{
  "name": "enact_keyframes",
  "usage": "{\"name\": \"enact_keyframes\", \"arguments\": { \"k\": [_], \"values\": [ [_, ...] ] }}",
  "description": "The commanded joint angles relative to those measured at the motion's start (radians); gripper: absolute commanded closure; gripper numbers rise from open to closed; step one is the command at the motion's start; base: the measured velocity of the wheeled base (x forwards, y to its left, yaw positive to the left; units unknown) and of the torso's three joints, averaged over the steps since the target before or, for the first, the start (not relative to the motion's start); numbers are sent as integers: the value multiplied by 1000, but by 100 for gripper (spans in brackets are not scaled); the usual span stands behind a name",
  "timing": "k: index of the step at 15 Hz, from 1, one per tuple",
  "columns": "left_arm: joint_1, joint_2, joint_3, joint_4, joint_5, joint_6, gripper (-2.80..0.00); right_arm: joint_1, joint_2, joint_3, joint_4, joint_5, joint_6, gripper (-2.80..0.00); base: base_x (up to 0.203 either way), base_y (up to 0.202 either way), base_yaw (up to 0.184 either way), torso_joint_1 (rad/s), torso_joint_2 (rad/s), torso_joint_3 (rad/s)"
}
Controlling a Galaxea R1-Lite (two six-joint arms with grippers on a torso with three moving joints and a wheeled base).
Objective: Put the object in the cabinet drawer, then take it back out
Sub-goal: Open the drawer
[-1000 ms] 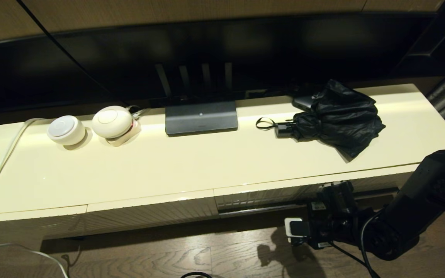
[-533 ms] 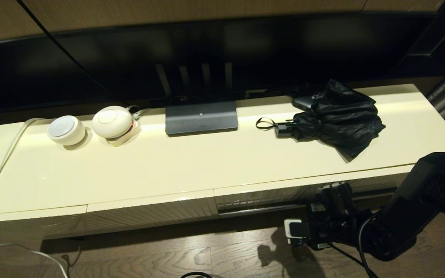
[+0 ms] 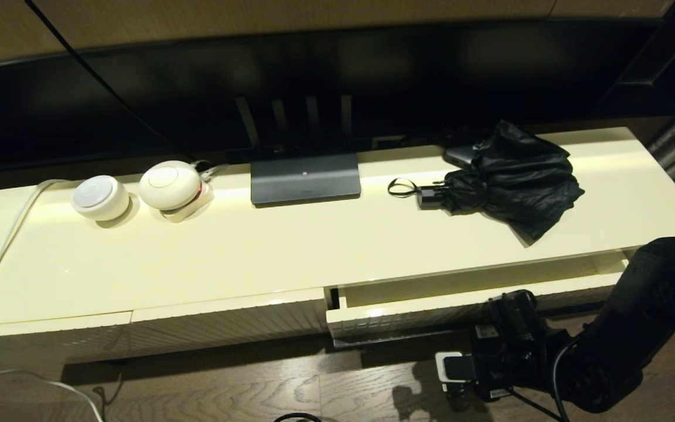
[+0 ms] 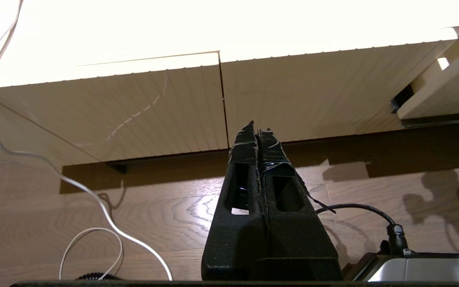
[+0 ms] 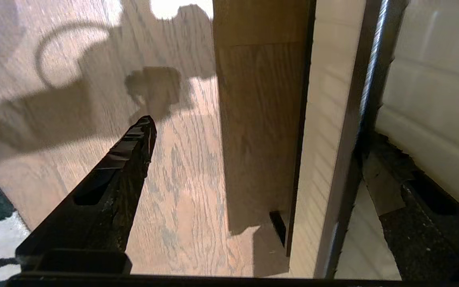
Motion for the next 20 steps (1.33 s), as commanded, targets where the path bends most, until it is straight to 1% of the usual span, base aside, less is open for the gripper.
{"name": "enact_keyframes", "arguments": {
  "k": [1, 4, 8, 15, 17, 19, 20],
  "values": [
    [0, 0, 3, 1, 0, 0, 0, 3, -15, 17, -9, -1, -6, -280, 0, 0, 0, 0, 0, 0],
    [0, 1, 3, 0, 0, 0, 0, 13, -34, 41, -10, -1, -5, -280, 0, 0, 0, 0, 0, 0],
    [0, 0, 3, 0, 0, 0, 0, 13, -42, 48, -56, -4, -6, -280, 0, 0, 0, 0, 0, 0],
    [0, 0, 3, 0, 0, 0, 0, 13, -114, 78, -56, -4, -10, -280, 0, 0, 0, 0, 0, 0],
    [0, 1, 3, 1, 0, 0, 0, 17, -190, 121, -48, -4, -11, -280, 0, 0, 0, 0, 0, 0],
    [0, 0, 3, 0, 0, 0, 0, 23, -309, 190, -20, -4, -9, -280, 0, 0, 0, 0, 0, 0],
    [0, 1, 3, 0, 0, 0, 0, 25, -362, 232, 4, -4, -8, 0, 0, 0, 0, 0, 0, 0]
  ]
}}
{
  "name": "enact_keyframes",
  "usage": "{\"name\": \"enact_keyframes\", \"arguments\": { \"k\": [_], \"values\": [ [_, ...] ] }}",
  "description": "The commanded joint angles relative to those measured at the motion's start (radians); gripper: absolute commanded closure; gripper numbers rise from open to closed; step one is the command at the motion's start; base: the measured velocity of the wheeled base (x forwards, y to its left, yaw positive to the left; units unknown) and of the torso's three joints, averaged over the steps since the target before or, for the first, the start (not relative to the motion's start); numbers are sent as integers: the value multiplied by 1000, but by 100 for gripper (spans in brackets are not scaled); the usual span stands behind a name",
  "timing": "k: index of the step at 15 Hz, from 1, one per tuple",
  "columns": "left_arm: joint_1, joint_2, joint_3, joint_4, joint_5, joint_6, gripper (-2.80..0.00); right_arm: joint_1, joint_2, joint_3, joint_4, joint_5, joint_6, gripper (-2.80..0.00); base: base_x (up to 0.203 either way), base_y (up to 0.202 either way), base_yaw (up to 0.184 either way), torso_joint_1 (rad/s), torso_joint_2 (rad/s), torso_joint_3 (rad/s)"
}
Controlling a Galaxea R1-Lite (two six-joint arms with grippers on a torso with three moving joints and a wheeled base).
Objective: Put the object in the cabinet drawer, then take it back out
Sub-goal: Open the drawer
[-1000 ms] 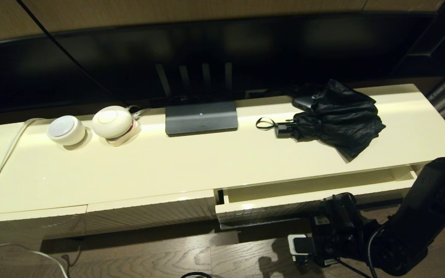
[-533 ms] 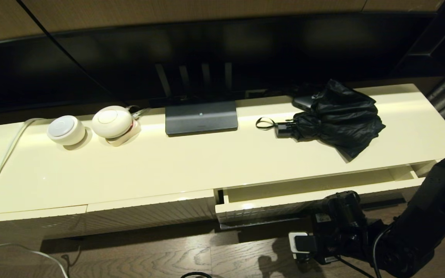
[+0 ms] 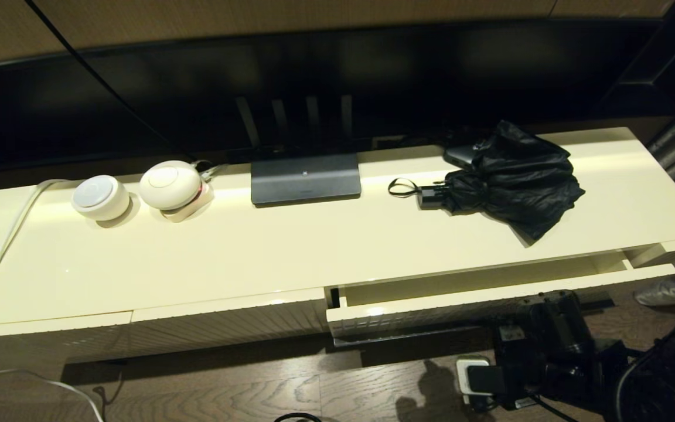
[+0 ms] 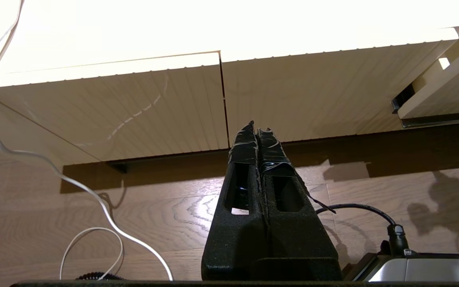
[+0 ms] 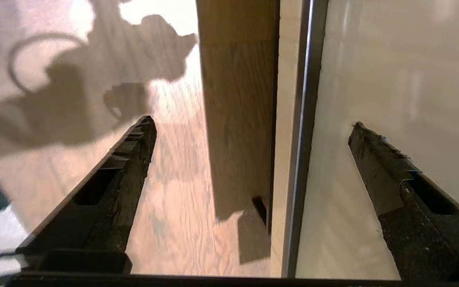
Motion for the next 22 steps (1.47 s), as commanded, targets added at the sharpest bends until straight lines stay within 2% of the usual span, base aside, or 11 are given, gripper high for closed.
{"name": "enact_keyframes", "arguments": {
  "k": [1, 4, 5, 6, 10, 12, 13, 15, 19, 22],
  "values": [
    [0, 1, 3, -1, 0, 0, 0, 4, -175, 88, 41, 0, -6, 0, 0, 0, 0, 0, 0, 0],
    [0, 1, 3, 0, 0, 0, 0, 5, -358, 167, 181, 2, -1, 0, 0, 0, 0, 0, 0, 0],
    [0, 1, 3, -1, 0, 0, 0, 8, -435, 182, 243, 6, 14, 0, 0, 0, 0, 0, 0, 0],
    [0, 1, 3, -1, 0, 0, 0, 20, -514, 191, 305, 10, 68, 0, 0, 0, 0, 0, 0, 0],
    [0, 1, 3, -1, 0, 0, 0, 57, -761, 149, 555, 14, 444, 0, 0, 0, 0, 0, 0, 0],
    [0, 1, 3, 1, 0, 0, 0, 59, -811, 51, 732, 17, 525, 0, 0, 0, 0, 0, 0, 0],
    [0, 1, 3, -1, 0, 0, 0, 58, -823, -13, 796, 18, 601, 0, 0, 0, 0, 0, 0, 0],
    [0, 1, 3, 0, 0, 0, 0, 56, -816, -90, 861, 17, 770, 0, 0, 0, 0, 0, 0, 0],
    [0, 0, 3, -1, 0, 0, 0, 90, -672, -292, 974, 17, 1165, 0, 0, 0, 0, 0, 0, 0],
    [0, 1, 3, -1, 0, 0, 0, 101, -534, -383, 982, 10, 1364, 0, 0, 0, 0, 0, 0, 0]
  ]
}}
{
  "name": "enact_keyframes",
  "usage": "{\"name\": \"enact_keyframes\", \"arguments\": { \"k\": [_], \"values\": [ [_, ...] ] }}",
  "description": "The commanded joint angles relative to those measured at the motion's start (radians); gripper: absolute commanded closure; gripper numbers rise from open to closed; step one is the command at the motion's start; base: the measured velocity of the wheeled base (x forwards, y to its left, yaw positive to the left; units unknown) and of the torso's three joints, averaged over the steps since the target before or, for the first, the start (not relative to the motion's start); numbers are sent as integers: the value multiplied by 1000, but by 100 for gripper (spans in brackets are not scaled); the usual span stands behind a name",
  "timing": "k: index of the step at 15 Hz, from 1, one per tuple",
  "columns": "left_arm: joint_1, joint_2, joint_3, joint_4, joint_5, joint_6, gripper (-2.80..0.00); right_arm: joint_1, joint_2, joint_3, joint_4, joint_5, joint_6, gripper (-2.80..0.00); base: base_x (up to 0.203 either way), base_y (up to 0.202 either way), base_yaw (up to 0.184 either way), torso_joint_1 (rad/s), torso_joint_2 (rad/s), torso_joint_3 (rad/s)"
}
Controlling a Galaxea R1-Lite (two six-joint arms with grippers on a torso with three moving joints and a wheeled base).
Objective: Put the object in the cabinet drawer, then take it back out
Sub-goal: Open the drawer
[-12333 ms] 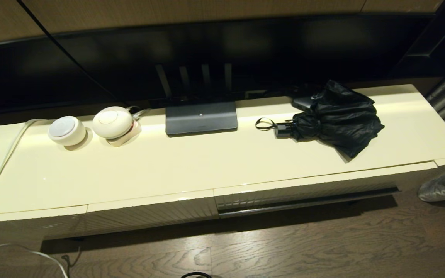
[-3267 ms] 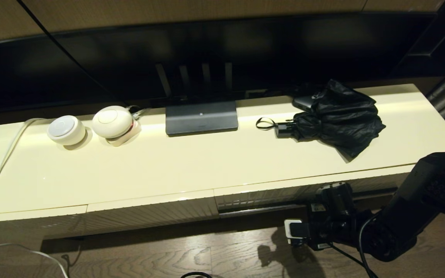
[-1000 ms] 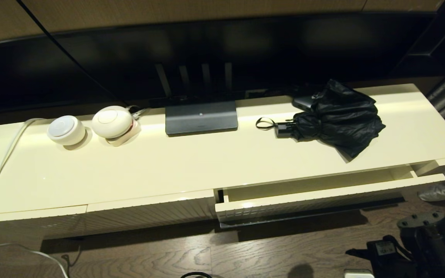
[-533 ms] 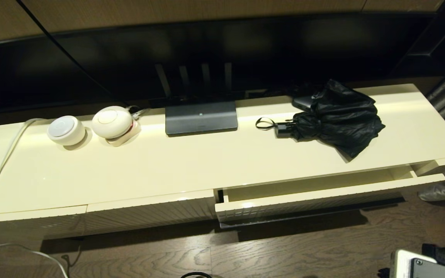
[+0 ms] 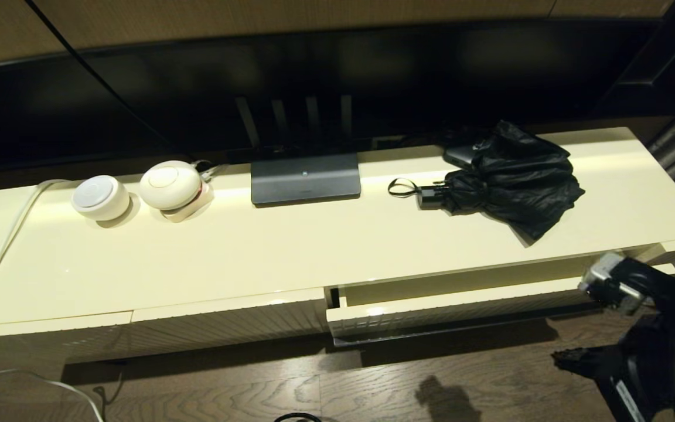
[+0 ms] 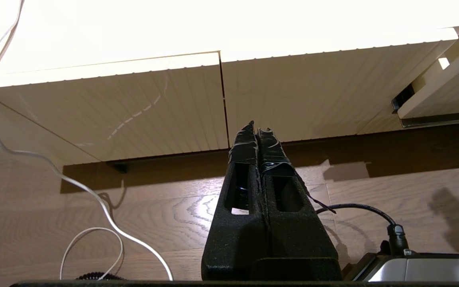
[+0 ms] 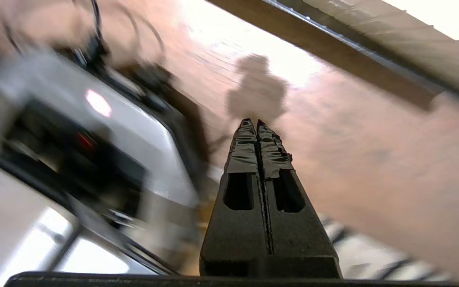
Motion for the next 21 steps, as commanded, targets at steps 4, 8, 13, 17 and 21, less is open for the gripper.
{"name": "enact_keyframes", "arguments": {
  "k": [4, 8, 13, 17, 21],
  "values": [
    [0, 0, 3, -1, 0, 0, 0, -12, 212, -112, -7, -12, 198, 0, 0, 0, 0, 0, 0, 0],
    [0, 0, 3, -1, 0, 0, 0, -49, 311, -185, -77, -72, 301, 0, 0, 0, 0, 0, 0, 0],
    [0, 1, 3, -1, 0, 0, 0, -75, 350, -235, -80, -84, 307, 0, 0, 0, 0, 0, 0, 0],
    [0, 0, 3, -1, 0, 0, 0, -98, 381, -246, -95, -85, 308, 0, 0, 0, 0, 0, 0, 0],
    [0, 1, 3, -1, 0, 0, 0, -129, 400, -261, -114, -85, 305, 0, 0, 0, 0, 0, 0, 0]
  ]
}}
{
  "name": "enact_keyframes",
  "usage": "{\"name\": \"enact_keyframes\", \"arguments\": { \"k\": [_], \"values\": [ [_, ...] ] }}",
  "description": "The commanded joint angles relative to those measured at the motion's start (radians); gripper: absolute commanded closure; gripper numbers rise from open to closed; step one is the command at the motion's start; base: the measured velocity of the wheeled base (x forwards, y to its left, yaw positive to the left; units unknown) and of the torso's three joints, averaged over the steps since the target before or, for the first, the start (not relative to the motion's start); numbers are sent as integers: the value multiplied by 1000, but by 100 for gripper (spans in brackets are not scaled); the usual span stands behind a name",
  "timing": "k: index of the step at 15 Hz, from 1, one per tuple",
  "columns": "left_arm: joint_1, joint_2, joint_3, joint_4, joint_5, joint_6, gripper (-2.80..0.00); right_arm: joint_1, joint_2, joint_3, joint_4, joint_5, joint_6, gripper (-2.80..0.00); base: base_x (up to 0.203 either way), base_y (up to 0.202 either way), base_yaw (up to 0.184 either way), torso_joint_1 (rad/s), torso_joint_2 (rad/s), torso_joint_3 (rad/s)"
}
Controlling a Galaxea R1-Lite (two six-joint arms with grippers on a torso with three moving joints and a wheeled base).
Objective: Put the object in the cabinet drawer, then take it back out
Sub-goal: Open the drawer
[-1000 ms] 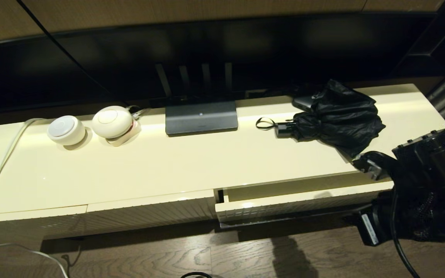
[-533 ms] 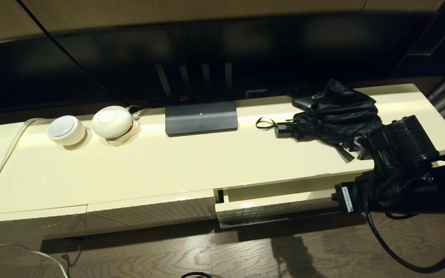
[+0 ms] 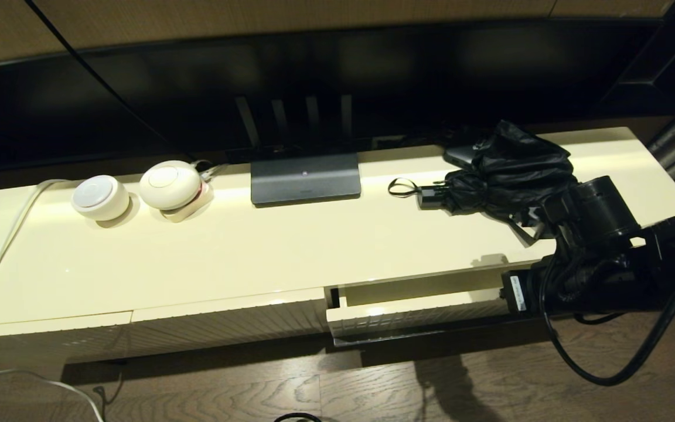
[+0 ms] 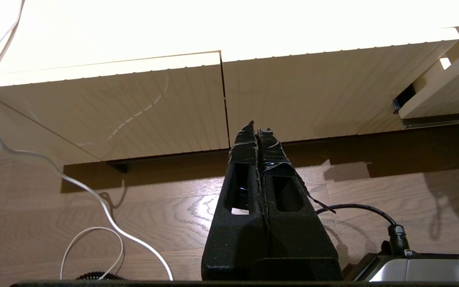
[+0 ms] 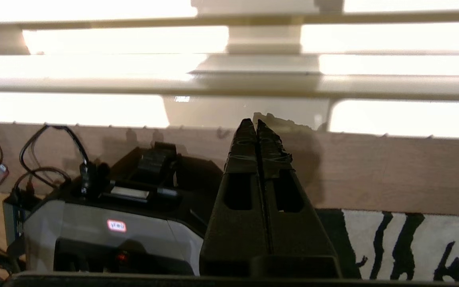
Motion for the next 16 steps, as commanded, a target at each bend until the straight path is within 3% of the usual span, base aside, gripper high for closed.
{"name": "enact_keyframes", "arguments": {
  "k": [1, 16],
  "values": [
    [0, 0, 3, -1, 0, 0, 0, -12, 12, -1, -14, -1, -3, 0, 0, 0, 0, 0, 0, 0],
    [0, 1, 3, -1, 0, 0, 0, -42, 83, -1, -143, -2, -5, 0, 0, 0, 0, 0, 0, 0]
  ]
}}
